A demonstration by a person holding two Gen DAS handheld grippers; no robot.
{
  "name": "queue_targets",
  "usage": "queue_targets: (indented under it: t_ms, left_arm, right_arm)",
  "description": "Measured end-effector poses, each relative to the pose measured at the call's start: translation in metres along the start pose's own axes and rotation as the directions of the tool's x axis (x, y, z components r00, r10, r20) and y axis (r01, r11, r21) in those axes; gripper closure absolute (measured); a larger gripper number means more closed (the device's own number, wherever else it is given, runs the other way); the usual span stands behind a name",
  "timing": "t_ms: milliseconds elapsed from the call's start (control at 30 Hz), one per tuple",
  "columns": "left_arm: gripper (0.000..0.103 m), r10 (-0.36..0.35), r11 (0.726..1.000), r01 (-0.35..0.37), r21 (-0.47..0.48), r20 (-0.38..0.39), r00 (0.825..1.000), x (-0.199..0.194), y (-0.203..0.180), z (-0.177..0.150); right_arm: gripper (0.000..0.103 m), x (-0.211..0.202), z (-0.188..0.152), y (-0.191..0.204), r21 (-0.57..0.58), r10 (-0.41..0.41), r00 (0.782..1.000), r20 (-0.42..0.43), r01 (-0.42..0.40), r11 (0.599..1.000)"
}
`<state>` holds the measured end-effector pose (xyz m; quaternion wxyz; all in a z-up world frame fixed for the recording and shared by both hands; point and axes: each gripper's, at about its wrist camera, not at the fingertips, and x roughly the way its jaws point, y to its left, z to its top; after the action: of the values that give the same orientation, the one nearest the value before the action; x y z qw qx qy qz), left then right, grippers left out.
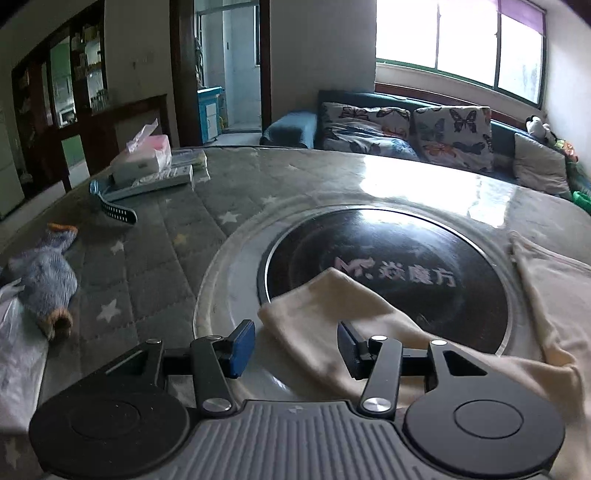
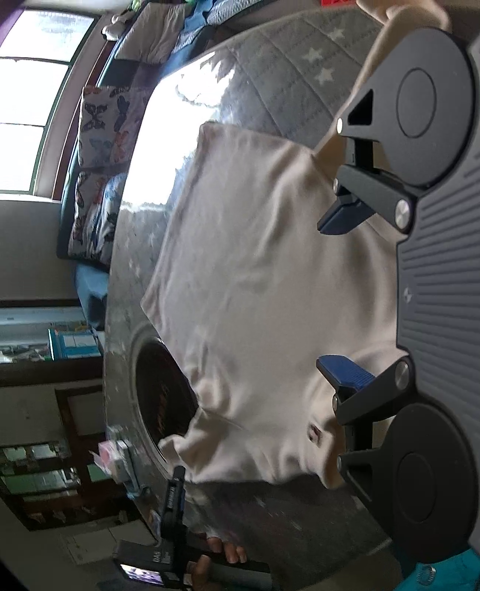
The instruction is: Fold clothes
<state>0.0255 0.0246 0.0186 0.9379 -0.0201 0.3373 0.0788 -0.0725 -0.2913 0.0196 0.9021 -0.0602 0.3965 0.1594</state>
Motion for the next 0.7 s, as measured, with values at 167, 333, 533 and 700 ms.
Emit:
queue_targets:
  t_ms: [167, 333, 533, 700]
  left_arm:
    - [0.051, -0.008, 1.0, 0.008, 0.027, -0.004, 1.0, 0.015, -0.001, 0.009]
    - [0.076, -0.038, 0.992, 0.036, 0.121, 0.016, 0.999, 0.02, -0.011, 0.009]
    - [0.097, 0.031, 0.986, -0.039, 0.163, 0.05, 0.998, 0.019, -0.016, 0.005]
    - [0.097, 0.097, 0.99, -0.103, 0.1, 0.068, 0.993, 0.009, -0.005, -0.001]
  right_arm:
    - [0.03, 0.005, 0.017, -0.017, 0.028, -0.022, 1.0, 0.017, 0.021, 0.999]
    - [0.031, 0.015, 0.037, -0.036, 0.059, -0.041, 0.999, 0.031, 0.039, 0.998]
    - [0.036, 0.037, 0.056, -0.066, 0.116, -0.09, 0.996, 0.03, 0.086, 0.99]
    - [0.038, 0.063, 0.067, -0.097, 0.189, -0.151, 0.988, 0.011, 0.146, 0.971]
